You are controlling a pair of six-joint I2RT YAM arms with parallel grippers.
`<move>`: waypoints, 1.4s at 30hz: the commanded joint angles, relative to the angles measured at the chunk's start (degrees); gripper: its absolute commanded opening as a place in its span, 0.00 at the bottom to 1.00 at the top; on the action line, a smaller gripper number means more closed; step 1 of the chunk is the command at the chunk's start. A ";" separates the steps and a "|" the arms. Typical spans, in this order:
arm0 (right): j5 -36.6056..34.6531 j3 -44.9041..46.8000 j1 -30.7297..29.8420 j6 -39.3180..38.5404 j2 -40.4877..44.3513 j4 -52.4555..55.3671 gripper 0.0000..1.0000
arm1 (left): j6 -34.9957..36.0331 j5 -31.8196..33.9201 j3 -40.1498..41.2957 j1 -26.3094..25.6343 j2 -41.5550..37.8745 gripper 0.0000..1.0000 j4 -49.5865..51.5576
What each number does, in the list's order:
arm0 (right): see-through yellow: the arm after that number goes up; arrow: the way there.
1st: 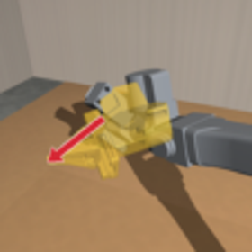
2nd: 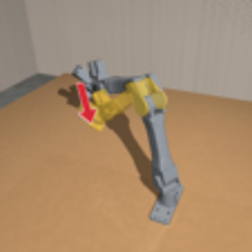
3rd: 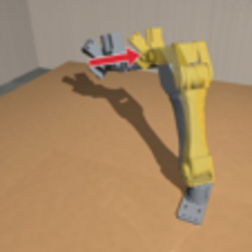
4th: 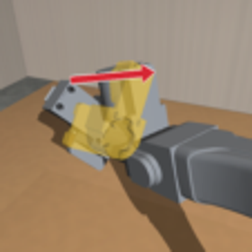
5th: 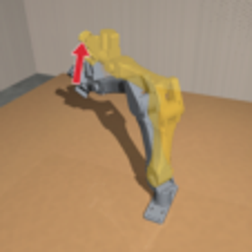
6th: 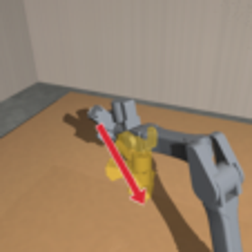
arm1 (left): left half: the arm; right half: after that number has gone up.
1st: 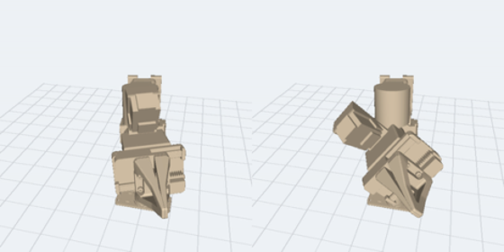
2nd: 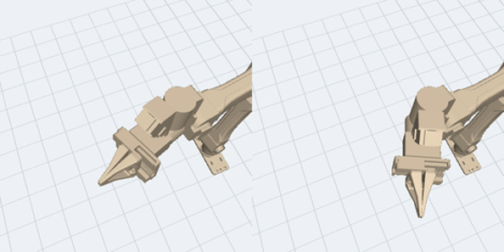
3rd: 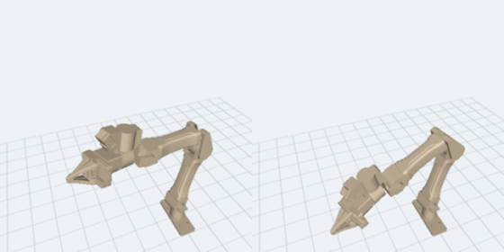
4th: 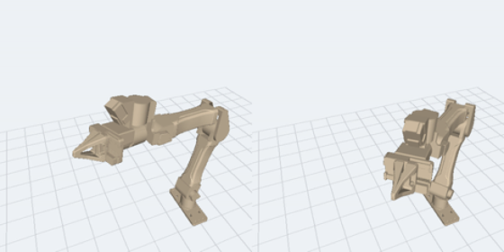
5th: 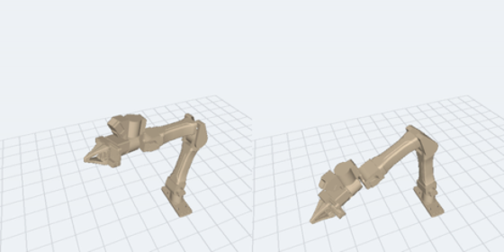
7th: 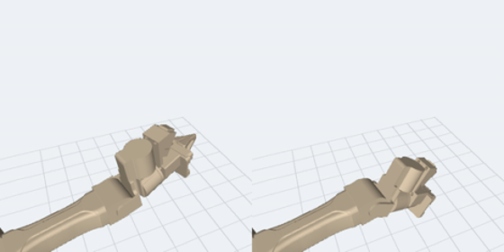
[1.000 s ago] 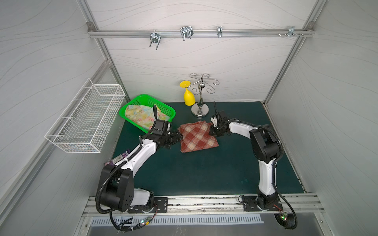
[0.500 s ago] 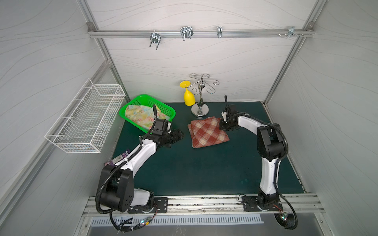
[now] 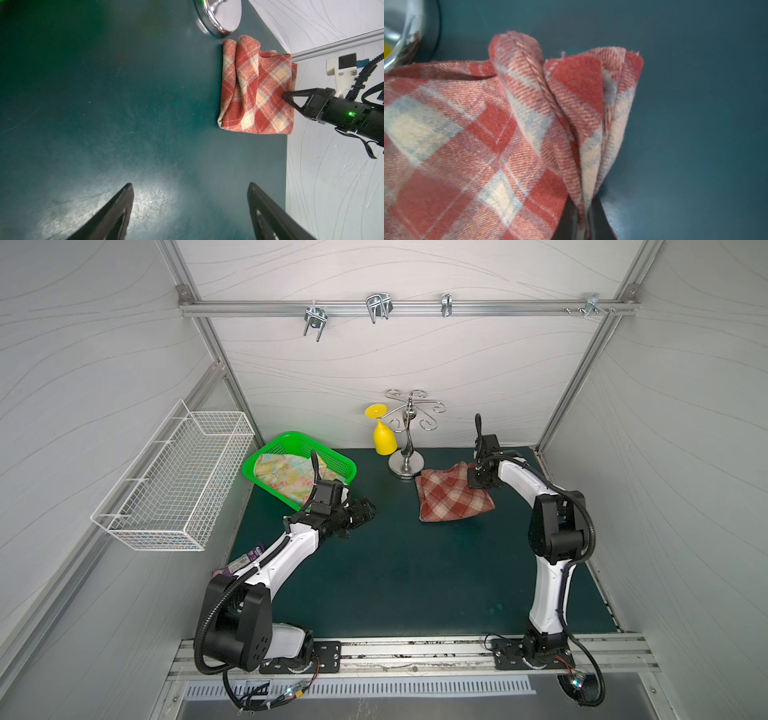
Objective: Fold and stack skirts
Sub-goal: Move the skirt to the top-right of the table.
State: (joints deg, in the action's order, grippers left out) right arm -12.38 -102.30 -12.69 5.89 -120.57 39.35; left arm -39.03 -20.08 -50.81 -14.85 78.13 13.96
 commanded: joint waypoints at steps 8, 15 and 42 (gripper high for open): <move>-13.44 -17.89 3.12 -7.04 -9.44 8.80 0.01 | -1.32 -1.07 -0.08 -1.23 -1.23 0.86 -3.72; -15.49 -17.20 9.55 -8.58 -9.88 8.18 0.00 | -1.47 -1.10 0.00 -1.32 0.04 0.86 -6.00; -11.19 -6.70 14.32 -11.44 -3.97 -3.21 0.73 | -1.53 -1.99 -3.57 -1.32 4.69 0.86 -6.70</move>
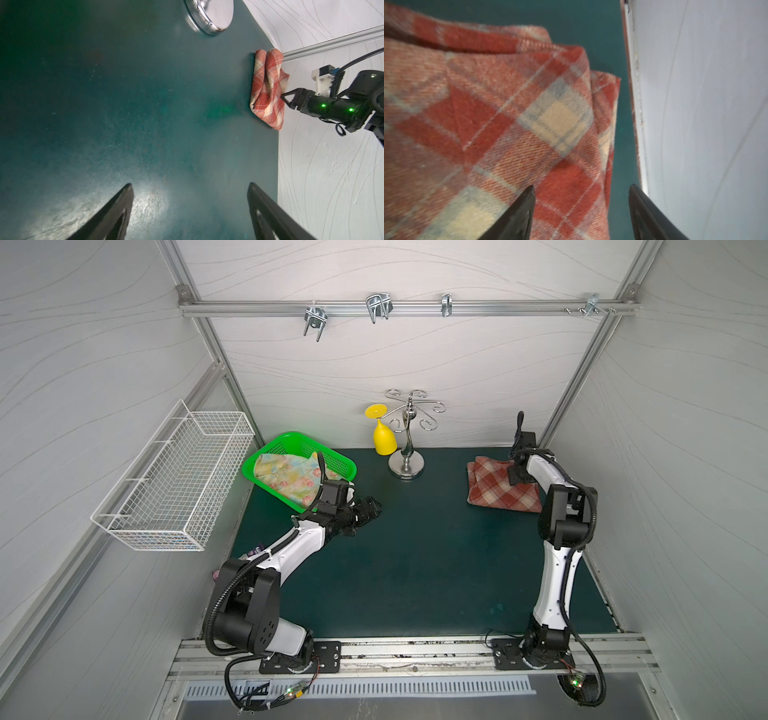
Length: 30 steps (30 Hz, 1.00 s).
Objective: Fold and stack skirts
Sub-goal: Move the skirt to the top-right of the table, then pick up the skirt from the basket.
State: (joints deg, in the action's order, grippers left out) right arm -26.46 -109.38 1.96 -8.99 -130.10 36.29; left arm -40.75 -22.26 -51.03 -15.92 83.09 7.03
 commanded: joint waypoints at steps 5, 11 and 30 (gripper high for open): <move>8.88 4.29 -1.48 9.33 13.86 -1.74 0.81 | 0.91 -0.76 -5.29 -0.29 -1.38 0.98 2.68; 15.56 9.38 -3.96 15.21 23.09 -2.27 0.91 | 3.20 1.66 -7.79 -0.16 -5.09 0.99 6.10; 26.37 40.40 -23.92 28.84 53.95 -15.27 0.99 | 7.17 20.03 -25.49 6.57 3.10 0.99 27.16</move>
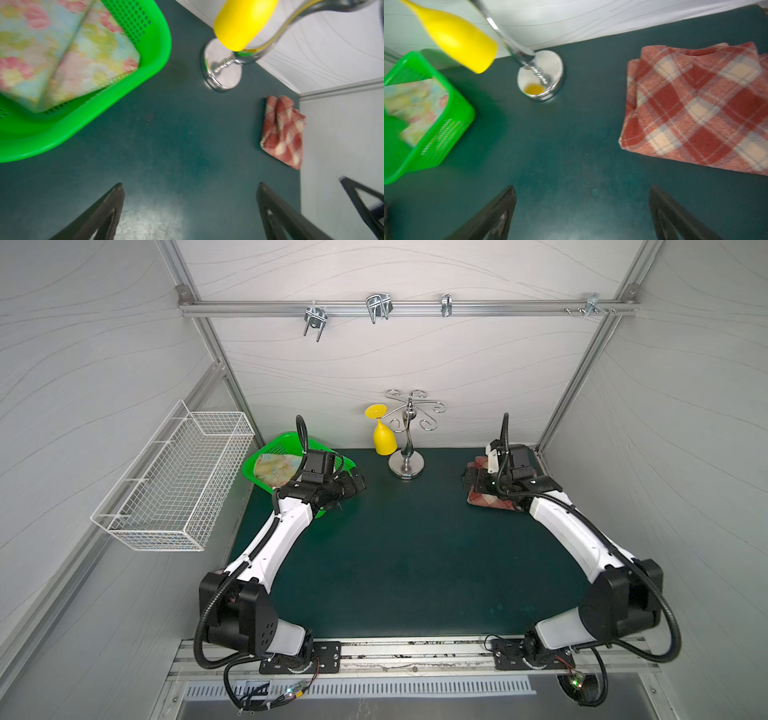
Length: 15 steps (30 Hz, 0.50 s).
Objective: Fold and stack skirts
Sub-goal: Pick up the skirt from the basket.
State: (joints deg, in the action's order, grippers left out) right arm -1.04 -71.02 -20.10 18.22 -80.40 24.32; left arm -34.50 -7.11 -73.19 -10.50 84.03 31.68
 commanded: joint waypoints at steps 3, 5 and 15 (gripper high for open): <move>0.74 5.70 -4.66 1.50 8.75 -4.52 0.99 | 0.72 9.19 -5.48 1.96 4.53 0.99 1.50; 1.56 7.15 -5.59 1.10 10.79 -4.59 0.99 | 1.84 14.09 -6.95 1.93 5.89 0.99 0.20; 2.97 11.64 -12.35 1.02 17.86 -4.03 0.99 | 7.84 26.09 -28.48 4.44 24.40 0.98 8.29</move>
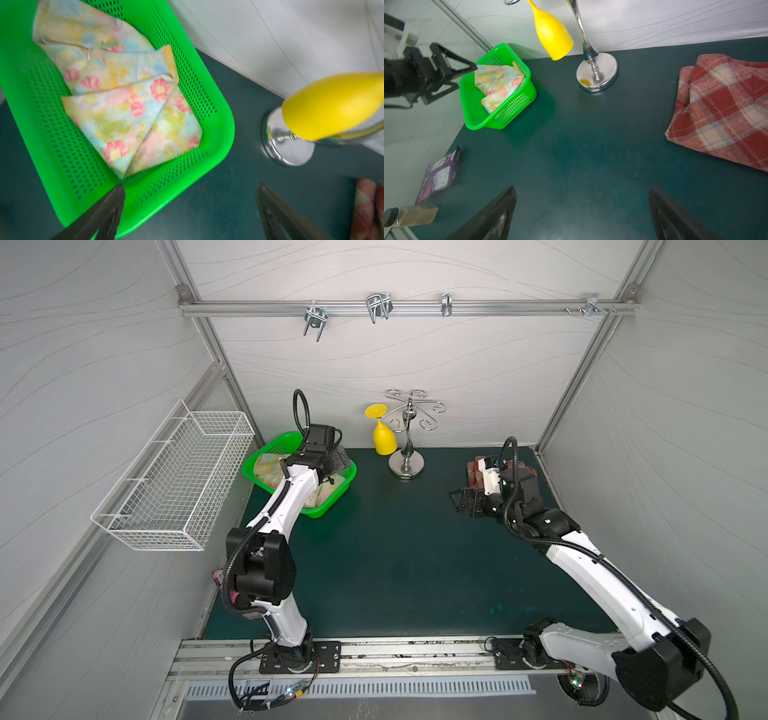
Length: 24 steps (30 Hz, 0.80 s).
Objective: Fold and stack skirts
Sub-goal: Pick up the skirt from the basket.
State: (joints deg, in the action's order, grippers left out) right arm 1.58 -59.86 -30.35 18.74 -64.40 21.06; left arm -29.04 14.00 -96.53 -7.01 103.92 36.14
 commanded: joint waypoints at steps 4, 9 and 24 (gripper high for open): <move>-0.70 0.70 -5.63 0.77 2.68 -0.03 0.99 | 3.90 5.46 -11.73 2.48 11.28 0.96 4.76; -2.04 1.36 -9.21 1.36 3.96 1.27 0.99 | 4.77 4.14 -18.69 5.71 19.72 0.93 9.30; -3.19 2.81 -13.77 3.06 5.03 1.79 0.99 | 9.04 1.25 -33.48 9.73 37.20 0.91 22.04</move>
State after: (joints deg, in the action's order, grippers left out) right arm -1.23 -57.23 -43.53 21.04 -60.20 22.00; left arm -21.45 15.73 -124.22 2.61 138.23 53.15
